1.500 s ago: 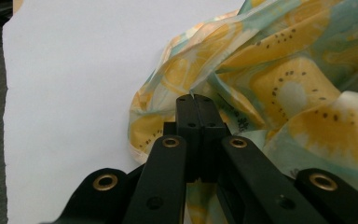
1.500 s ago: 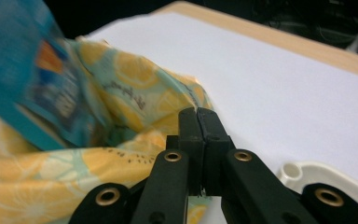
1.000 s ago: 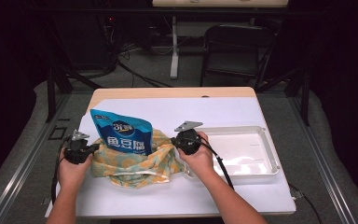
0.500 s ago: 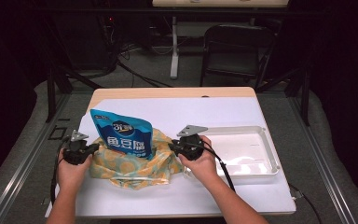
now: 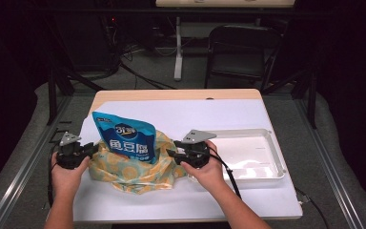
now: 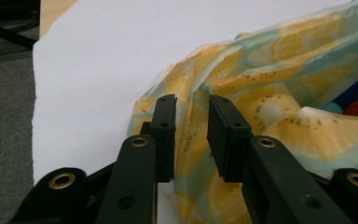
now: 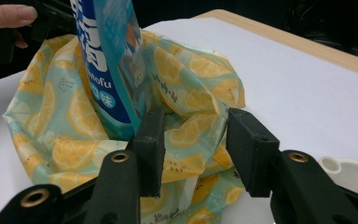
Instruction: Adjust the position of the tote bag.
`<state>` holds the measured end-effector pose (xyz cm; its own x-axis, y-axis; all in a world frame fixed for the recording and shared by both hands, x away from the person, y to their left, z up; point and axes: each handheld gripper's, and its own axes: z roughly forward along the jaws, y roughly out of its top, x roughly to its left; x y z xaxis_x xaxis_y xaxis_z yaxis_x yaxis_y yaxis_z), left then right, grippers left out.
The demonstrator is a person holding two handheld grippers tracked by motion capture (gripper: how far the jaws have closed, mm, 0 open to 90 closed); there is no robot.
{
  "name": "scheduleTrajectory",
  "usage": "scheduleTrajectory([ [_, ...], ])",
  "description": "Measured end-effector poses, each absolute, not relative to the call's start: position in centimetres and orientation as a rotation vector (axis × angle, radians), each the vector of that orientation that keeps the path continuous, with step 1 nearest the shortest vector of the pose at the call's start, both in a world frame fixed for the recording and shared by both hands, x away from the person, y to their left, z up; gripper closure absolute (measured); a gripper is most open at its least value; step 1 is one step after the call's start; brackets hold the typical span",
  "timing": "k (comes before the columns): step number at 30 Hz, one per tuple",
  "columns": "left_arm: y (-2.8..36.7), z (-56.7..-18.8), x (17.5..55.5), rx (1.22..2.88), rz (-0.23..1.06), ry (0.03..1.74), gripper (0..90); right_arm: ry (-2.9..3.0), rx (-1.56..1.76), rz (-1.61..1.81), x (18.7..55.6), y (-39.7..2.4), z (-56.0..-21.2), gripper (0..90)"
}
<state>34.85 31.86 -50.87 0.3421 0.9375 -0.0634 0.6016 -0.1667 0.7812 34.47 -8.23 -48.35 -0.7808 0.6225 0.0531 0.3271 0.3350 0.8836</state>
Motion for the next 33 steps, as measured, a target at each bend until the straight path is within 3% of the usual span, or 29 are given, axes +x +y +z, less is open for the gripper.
scheduleTrajectory([
  [9,32.3,-49.3,33.9,1.830,0.599,1.303,69.5,2.268,0.817,1.449,33.7,-8.6,-47.4,54.4],
  [25,30.9,-47.4,32.6,1.865,0.641,1.206,65.5,2.284,0.806,1.426,33.3,-8.7,-47.1,57.8],
  [33,31.0,-46.6,32.1,1.804,0.593,1.190,64.2,2.279,0.776,1.419,32.8,-8.5,-47.0,56.5],
])
